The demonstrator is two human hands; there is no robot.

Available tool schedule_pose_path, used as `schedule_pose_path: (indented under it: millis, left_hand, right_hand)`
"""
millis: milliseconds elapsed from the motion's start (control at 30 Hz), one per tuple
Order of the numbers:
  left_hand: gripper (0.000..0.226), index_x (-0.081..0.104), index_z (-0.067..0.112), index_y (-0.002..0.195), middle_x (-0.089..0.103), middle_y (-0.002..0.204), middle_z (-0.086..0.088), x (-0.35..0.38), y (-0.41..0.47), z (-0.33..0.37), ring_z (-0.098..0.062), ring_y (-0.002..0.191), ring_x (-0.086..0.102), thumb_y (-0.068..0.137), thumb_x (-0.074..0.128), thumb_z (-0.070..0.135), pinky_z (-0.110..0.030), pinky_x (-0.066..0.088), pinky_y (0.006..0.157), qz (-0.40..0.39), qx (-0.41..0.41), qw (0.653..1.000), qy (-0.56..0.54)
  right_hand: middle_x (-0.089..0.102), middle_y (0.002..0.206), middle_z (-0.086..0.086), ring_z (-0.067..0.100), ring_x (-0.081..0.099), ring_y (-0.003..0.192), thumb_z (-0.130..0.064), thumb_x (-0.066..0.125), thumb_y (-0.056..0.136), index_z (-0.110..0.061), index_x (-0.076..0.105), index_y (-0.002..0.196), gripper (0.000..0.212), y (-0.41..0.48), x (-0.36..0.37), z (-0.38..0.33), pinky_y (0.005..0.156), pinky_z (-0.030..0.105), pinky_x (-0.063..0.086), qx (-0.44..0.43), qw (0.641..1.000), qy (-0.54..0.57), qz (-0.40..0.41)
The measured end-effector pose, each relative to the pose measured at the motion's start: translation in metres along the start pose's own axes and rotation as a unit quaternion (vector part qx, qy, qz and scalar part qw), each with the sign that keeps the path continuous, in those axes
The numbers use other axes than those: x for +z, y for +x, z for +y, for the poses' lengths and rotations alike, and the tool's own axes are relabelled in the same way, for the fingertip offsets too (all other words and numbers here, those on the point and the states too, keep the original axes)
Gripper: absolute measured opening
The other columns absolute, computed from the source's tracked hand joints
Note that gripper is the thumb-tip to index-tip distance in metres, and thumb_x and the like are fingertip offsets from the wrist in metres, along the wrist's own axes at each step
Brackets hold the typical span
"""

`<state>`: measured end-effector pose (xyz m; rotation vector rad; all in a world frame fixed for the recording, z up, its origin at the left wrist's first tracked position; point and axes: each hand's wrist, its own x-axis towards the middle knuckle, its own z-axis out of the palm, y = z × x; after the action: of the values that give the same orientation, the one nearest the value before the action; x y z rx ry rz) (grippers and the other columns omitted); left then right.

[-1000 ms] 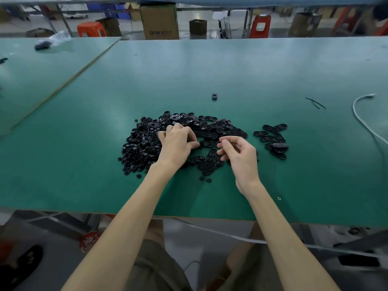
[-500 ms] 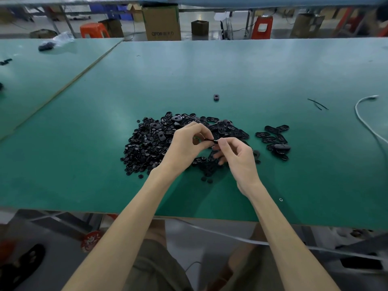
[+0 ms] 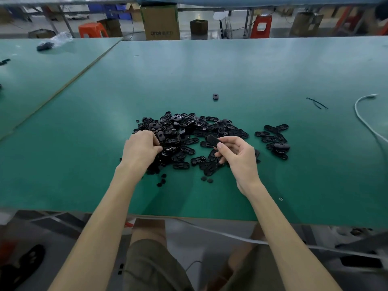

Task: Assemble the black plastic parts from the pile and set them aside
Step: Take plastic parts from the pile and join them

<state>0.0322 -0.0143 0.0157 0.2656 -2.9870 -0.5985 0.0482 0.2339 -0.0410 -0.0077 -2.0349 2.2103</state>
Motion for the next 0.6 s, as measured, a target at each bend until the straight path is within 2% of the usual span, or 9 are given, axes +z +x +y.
schedule_pose_path:
  millis: [133,267,367,433,500,600]
  left_hand:
    - [0.004,0.074,0.015,0.091,0.074,0.101,-0.007,0.004,-0.005,0.0,-0.028,0.099,0.067,0.093,0.077,0.016,-0.044,0.053,0.094,0.016,-0.011,0.999,-0.025]
    - [0.007,0.073,0.014,0.092,0.073,0.095,-0.004,0.006,-0.005,0.0,-0.026,0.098,0.066,0.089,0.08,0.015,-0.045,0.051,0.097,0.059,-0.006,0.996,-0.07]
    - [0.009,0.072,0.016,0.088,0.07,0.082,0.003,0.008,-0.007,0.003,-0.02,0.085,0.066,0.088,0.08,0.011,-0.038,0.053,0.087,0.086,0.016,0.987,-0.138]
    - [0.01,0.073,0.017,0.088,0.071,0.078,0.003,0.008,-0.008,0.01,-0.012,0.075,0.067,0.087,0.082,0.013,-0.025,0.054,0.076,0.066,0.022,0.971,-0.229]
    - [0.01,0.074,0.015,0.09,0.075,0.077,0.0,0.008,-0.01,0.019,-0.009,0.067,0.068,0.085,0.084,0.015,-0.014,0.051,0.066,0.022,0.032,0.941,-0.336]
    - [0.011,0.074,0.009,0.097,0.078,0.079,-0.004,0.015,-0.017,0.036,-0.012,0.067,0.072,0.089,0.081,0.014,-0.016,0.051,0.06,-0.031,0.067,0.9,-0.429]
  right_hand:
    - [0.076,0.08,-0.004,0.011,0.07,0.072,-0.003,0.07,0.098,-0.013,0.072,0.103,0.011,0.0,0.0,0.0,0.063,0.023,0.056,-0.002,1.0,-0.004,-0.001]
    - [0.076,0.08,-0.005,0.011,0.07,0.072,-0.003,0.07,0.097,-0.013,0.072,0.102,0.011,-0.001,-0.001,-0.001,0.063,0.022,0.056,-0.002,1.0,-0.006,0.001]
    - [0.076,0.08,-0.004,0.011,0.07,0.072,-0.003,0.07,0.097,-0.013,0.072,0.102,0.011,0.0,-0.001,-0.001,0.063,0.022,0.056,-0.002,1.0,-0.006,0.002]
    - [0.076,0.079,-0.004,0.011,0.07,0.071,-0.003,0.07,0.097,-0.012,0.072,0.103,0.011,0.0,-0.001,-0.001,0.062,0.022,0.055,-0.003,1.0,-0.005,0.002]
    - [0.076,0.079,-0.003,0.011,0.07,0.071,-0.003,0.07,0.097,-0.011,0.072,0.103,0.01,-0.001,0.0,-0.001,0.062,0.023,0.055,-0.003,1.0,-0.003,0.002]
    - [0.075,0.079,-0.002,0.012,0.069,0.071,-0.004,0.071,0.097,-0.011,0.072,0.103,0.009,-0.001,0.0,-0.001,0.062,0.024,0.055,-0.002,1.0,0.001,0.005]
